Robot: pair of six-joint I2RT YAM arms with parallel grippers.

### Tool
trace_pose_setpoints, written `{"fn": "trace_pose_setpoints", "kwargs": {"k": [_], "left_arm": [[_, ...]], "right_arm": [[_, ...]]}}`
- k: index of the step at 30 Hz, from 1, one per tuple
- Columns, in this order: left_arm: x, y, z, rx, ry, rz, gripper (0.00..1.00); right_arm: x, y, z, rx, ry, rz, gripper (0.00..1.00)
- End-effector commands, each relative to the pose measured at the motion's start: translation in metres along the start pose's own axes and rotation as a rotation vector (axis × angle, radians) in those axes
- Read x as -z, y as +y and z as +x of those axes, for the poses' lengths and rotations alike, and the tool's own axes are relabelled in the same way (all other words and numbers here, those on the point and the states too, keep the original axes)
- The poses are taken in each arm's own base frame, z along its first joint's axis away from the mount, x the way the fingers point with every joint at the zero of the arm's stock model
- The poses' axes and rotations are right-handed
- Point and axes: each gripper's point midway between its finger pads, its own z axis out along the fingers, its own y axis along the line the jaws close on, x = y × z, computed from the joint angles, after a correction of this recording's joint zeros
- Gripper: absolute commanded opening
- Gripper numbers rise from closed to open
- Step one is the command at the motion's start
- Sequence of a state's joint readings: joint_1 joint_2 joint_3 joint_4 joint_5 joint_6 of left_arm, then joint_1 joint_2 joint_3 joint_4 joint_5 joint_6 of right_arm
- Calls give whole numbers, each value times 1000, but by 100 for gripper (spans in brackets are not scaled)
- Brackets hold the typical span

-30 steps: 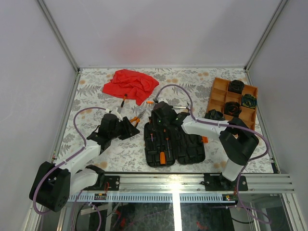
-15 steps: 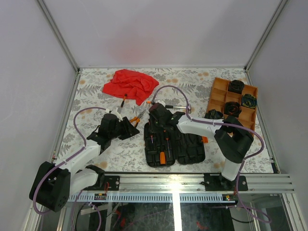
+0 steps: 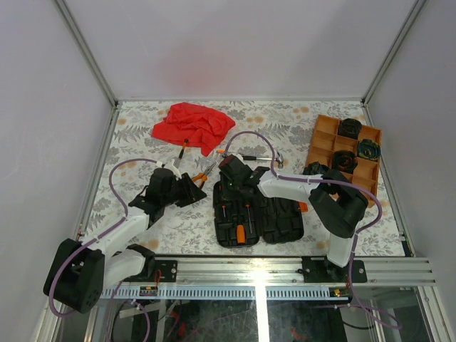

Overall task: Sort the tools into containers
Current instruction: Place the screwdriver in the storage box.

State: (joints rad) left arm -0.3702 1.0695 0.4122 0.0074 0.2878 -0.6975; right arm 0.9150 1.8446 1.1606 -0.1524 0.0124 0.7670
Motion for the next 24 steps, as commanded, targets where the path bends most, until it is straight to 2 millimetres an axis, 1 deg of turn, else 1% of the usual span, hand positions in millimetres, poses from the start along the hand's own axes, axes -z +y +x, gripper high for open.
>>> {"fn": "trace_pose_setpoints", "kwargs": {"k": [1,9,12,16,20,24], "left_arm": [[-2,1,-4,-20,-15,7,36],[-3,0,-3,-21,-12,11,36],[-3,0,-3,-19,-12,8,36],[-3,1,-3,-20,-11,7,36],[-3,1,-3,-21,-9,5,36],[-2,-1,-2,-28,-4,16,35]], "right_arm": [[4,17,-10,-23,-13,-35,13],[5,14,-8,-24,2,-10,22],[7,15,-10,-24,1,-5,29],[11,15,-11,-24,-1,-4,35],[16,14,-14,-19,-14,4,36],[26,8,-22,-9,-60,32,33]]}}
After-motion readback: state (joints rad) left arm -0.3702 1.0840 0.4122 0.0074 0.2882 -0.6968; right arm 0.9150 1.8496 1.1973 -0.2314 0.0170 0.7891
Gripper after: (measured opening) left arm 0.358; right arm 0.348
